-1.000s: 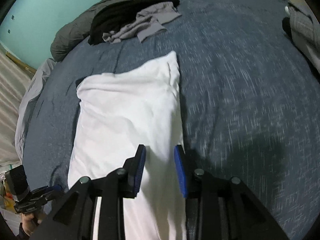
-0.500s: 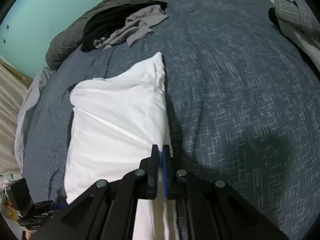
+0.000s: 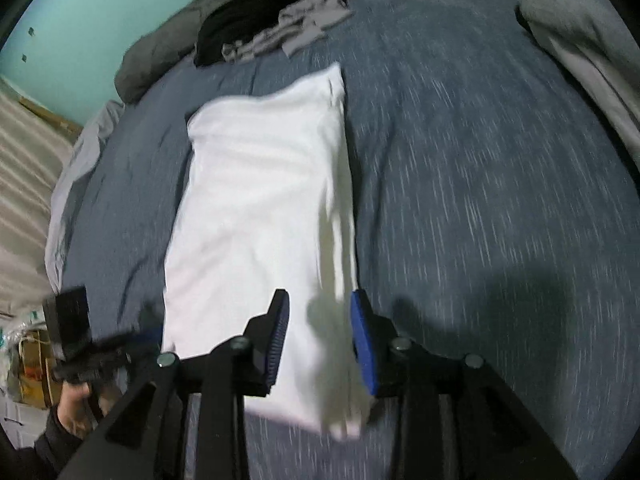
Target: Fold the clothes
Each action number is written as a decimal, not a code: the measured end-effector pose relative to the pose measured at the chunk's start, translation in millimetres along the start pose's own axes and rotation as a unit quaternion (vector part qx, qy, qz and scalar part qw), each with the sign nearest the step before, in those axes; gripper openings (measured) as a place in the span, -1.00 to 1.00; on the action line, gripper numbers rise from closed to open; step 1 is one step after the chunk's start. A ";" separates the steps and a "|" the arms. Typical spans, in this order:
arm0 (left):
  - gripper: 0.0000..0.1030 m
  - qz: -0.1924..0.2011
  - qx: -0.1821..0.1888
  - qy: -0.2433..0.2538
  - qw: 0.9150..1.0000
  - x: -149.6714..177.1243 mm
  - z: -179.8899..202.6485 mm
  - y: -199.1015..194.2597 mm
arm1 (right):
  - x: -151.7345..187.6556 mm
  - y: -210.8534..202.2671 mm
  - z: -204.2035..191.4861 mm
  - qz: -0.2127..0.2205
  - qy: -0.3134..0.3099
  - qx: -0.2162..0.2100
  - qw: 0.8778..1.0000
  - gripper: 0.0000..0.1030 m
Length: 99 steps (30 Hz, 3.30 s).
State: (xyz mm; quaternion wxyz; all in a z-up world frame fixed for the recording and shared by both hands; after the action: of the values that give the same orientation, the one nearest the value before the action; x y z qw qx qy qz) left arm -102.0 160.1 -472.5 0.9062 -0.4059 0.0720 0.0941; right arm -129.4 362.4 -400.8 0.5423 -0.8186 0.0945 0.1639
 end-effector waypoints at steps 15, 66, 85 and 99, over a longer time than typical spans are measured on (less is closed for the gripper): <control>-0.91 -0.017 0.037 0.001 0.999 16.3 7.1 5.8 | 39.0 -17.3 -7.9 0.021 0.014 -0.008 1.000 -0.95; -0.60 0.022 -0.030 0.035 0.999 -21.3 -3.6 13.9 | -175.6 87.2 -3.4 0.031 -0.153 0.098 0.983 -0.55; -0.60 0.015 -0.032 0.030 0.999 -18.4 -5.8 19.8 | -185.6 108.1 -6.3 0.033 -0.202 0.094 0.974 -0.98; -0.61 0.008 -0.036 0.031 0.999 -12.1 -9.1 23.1 | -205.6 120.5 32.6 0.022 -0.142 0.162 0.976 -0.98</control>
State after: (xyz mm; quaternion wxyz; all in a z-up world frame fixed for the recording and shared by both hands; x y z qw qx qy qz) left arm -119.5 167.0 -492.6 0.8876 -0.4402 0.1004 0.0914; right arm -365.8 340.1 -439.5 0.6721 -0.6858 0.0597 0.2727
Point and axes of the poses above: each gripper's, at about its wrist camera, not at the fingertips, and y roughly the way its jaws point, z to its right, x to its underside, the point moved 10 cm from there along y, roughly the way its jaws point, and after that the axes turned 8 degrees about -y, right-handed, at the moved point
